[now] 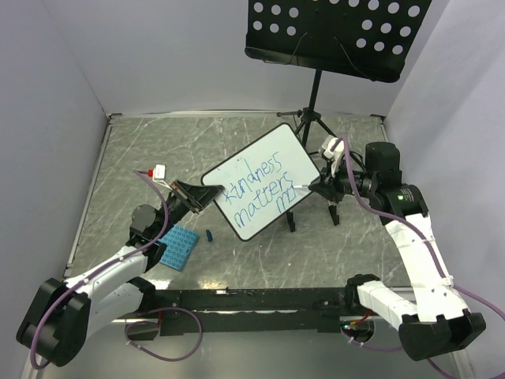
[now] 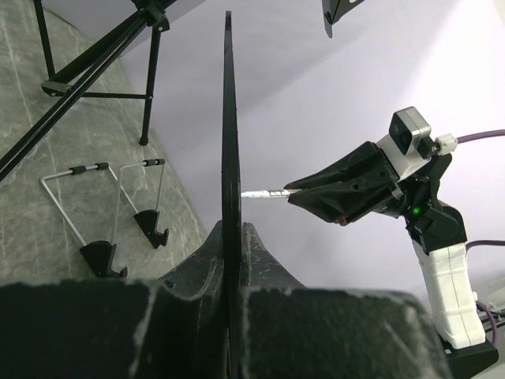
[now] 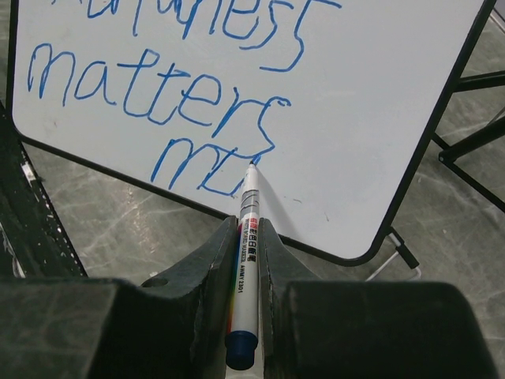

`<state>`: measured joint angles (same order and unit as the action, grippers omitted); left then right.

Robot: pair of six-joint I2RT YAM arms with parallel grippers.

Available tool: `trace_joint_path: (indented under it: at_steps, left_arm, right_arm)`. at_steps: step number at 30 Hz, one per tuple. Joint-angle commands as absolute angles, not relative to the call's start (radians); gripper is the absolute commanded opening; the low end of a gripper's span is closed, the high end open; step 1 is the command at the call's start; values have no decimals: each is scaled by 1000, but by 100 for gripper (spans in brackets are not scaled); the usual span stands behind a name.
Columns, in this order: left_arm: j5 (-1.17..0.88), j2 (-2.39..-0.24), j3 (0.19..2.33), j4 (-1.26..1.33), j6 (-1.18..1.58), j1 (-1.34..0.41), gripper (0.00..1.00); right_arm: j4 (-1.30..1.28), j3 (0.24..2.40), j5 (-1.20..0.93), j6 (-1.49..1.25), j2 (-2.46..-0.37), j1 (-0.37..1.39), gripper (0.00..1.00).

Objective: Write a sentence on the whiteboard

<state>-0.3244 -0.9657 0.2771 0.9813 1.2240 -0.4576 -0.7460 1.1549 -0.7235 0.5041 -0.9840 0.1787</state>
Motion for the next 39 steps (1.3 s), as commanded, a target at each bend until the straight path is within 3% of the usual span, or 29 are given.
trace_joint_path:
  at_steps: [1,26,39]
  left_arm:
    - [-318,-937,316,1166,1270,-456,1]
    - [-314,-884,302,1135,1264,-446,1]
    - [-324,-897,287,1120,1249,-440,1]
  right_arm:
    - [-781,1131,-738,532,-948,172,0]
    - [-802,1114,-686,541,-917,149,0]
    - [-753,1233,-736,477,-936,141,0]
